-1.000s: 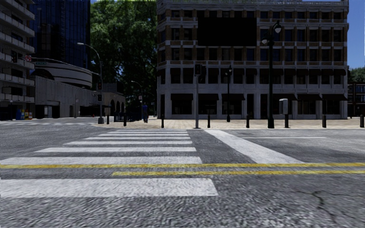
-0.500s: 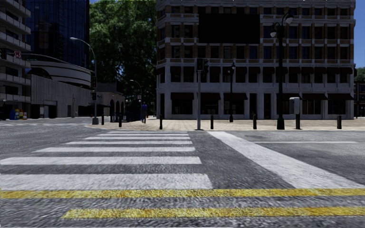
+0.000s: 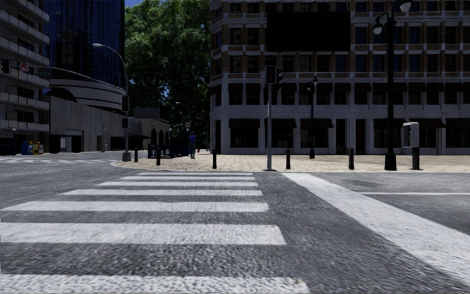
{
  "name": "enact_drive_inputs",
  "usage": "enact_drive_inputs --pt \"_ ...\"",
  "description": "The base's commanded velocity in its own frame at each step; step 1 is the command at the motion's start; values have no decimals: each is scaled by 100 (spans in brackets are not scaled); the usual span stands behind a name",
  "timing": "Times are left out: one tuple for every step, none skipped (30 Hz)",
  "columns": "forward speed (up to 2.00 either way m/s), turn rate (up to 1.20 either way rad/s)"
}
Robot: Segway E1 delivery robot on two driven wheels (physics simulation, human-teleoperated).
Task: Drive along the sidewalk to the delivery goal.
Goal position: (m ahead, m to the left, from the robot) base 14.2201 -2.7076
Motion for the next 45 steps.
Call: enact_drive_inputs --pt "200 0" --pt "200 0" --pt "200 0" --pt "200 0" --pt "200 0" --pt "200 0" --pt "200 0" --pt "200 0" --pt "200 0" --pt "200 0" --pt "200 0" --pt "200 0" --pt "200 0" --pt "200 0" --pt "200 0" --pt "200 0" --pt "200 0" --pt "200 0" --pt "200 0" --pt "200 0" --pt "200 0" --pt "200 0" --pt "200 0" --pt "200 0" --pt "200 0" --pt "200 0" --pt "200 0" --pt "200 0" --pt "200 0" --pt "200 0" --pt "200 0" --pt "200 0" --pt "200 0" --pt "200 0" --pt "200 0" --pt "200 0" --pt "200 0" --pt "200 0" --pt "200 0" --pt "200 0" --pt "200 0" --pt "200 0" --pt "200 0" --pt "200 0" --pt "200 0"
